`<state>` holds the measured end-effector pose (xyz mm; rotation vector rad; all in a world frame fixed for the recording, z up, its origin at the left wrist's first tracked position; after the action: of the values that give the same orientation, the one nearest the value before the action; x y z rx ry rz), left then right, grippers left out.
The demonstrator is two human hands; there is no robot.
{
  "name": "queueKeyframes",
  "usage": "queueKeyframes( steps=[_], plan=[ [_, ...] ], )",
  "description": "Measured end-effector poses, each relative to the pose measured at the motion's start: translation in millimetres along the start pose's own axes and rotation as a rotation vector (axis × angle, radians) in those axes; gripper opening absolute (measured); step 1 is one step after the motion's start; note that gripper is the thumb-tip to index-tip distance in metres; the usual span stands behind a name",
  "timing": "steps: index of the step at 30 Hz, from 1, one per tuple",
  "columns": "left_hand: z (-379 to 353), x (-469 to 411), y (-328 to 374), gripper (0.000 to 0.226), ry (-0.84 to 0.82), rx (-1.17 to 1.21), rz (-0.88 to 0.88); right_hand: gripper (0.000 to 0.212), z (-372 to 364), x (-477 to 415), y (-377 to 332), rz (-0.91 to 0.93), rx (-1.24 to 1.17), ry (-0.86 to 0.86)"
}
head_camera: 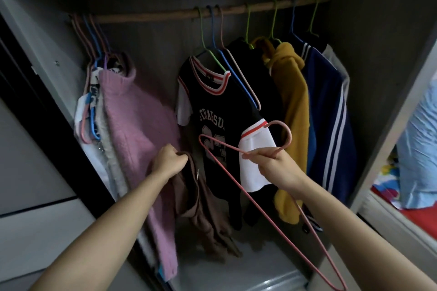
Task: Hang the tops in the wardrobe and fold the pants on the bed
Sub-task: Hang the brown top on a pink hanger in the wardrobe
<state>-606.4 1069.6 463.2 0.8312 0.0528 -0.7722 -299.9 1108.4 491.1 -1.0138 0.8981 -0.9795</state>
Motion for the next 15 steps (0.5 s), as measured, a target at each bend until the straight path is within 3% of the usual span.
queueKeyframes(
  steps=[7, 12, 15],
  plan=[
    [-19.1, -2.0, -3.0, 0.023, -0.056, -0.035, 0.056, 0.025, 3.5, 20.0, 1.1, -0.039, 0.051, -0.194],
    [-26.9, 3.6, 9.5, 0.023, -0.041, -0.132, -0.039, 0.027, -6.3, 26.0, 11.0, -0.065, 0.122, -0.233],
    [-36.7, 13.5, 19.2, 0.009, -0.083, -0.025, -0.067, 0.025, -25.3, 26.7, 13.5, -0.058, 0.175, -0.234]
  ],
)
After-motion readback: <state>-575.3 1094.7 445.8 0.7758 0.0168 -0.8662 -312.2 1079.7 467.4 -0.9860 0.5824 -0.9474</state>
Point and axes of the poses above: each hand's wrist, its own x-axis away from the middle knuckle, its own z-axis out of the back of the hand, y = z × x, the point moved 10 cm from there along -x, towards the middle knuckle, and after that the axes turned 14 degrees about y, right-handed, at the moved point
